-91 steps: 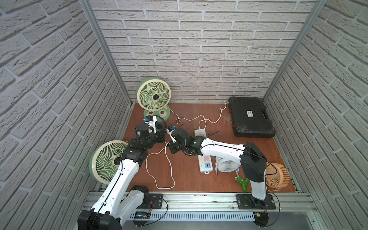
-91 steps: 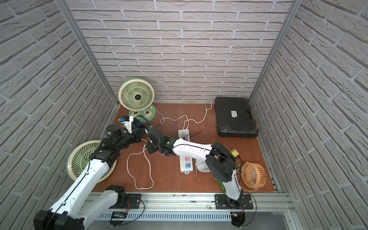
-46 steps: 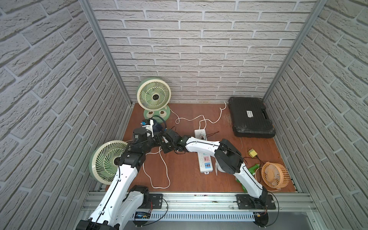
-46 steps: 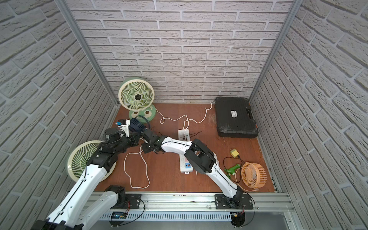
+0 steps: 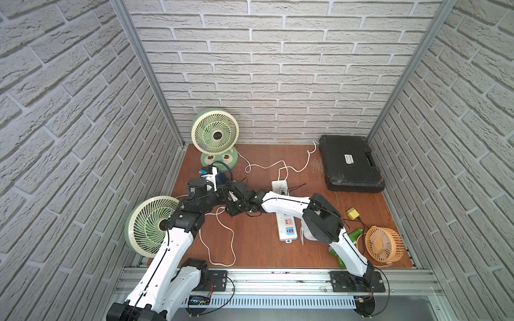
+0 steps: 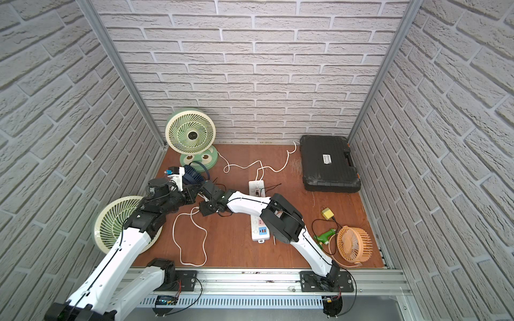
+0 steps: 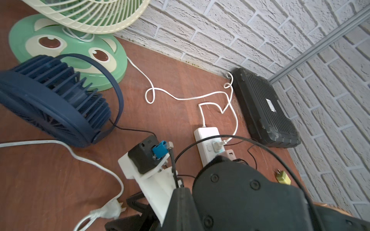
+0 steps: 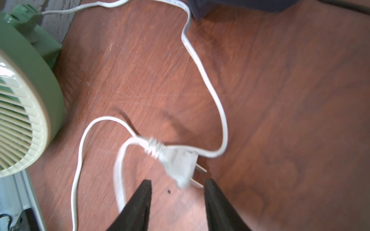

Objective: Unplug the desk fan from the power strip
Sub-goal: Place the plug at the center of the board, then remove the plug from the socket.

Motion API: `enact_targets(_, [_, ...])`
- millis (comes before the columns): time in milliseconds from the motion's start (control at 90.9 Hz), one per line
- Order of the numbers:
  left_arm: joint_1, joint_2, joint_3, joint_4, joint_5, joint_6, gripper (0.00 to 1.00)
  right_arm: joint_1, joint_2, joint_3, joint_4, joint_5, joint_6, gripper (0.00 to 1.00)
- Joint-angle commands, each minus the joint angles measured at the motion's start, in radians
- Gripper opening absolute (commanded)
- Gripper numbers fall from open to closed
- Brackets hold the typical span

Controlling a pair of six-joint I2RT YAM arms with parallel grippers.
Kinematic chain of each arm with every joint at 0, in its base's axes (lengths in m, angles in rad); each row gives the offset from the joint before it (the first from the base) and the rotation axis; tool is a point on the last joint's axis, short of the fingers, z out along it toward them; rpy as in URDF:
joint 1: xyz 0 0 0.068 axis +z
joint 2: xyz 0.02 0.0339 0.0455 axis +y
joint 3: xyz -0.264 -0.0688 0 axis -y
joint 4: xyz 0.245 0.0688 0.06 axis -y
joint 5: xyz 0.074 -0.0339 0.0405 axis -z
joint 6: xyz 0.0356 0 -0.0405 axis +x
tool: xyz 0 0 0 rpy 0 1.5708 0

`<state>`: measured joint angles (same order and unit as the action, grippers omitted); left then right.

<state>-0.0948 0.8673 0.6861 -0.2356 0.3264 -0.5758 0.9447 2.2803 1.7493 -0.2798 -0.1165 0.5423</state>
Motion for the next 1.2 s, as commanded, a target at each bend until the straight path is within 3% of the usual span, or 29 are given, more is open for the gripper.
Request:
enact_targets(0, [-0.005, 0.01, -0.005, 0.079, 0.042, 0.012, 0.0, -0.019, -0.144, -0.076, 0.047, 0.019, -0.006, 0.54])
enact_targets(198, [-0.005, 0.042, -0.012, 0.115, 0.054, 0.006, 0.0, -0.055, -0.313, -0.223, 0.039, 0.078, -0.02, 0.58])
enact_targets(781, [-0.076, 0.27, -0.027, 0.292, 0.109, -0.04, 0.0, -0.173, -0.797, -0.618, -0.129, 0.365, -0.024, 0.42])
enact_targets(979, [-0.117, 0.339, -0.027, 0.341, 0.111, -0.054, 0.0, -0.246, -0.888, -0.725, -0.152, 0.39, -0.031, 0.35])
enact_targets(1188, [-0.145, 0.409, -0.02, 0.388, 0.134, -0.07, 0.0, -0.283, -0.875, -0.765, -0.156, 0.391, -0.048, 0.32])
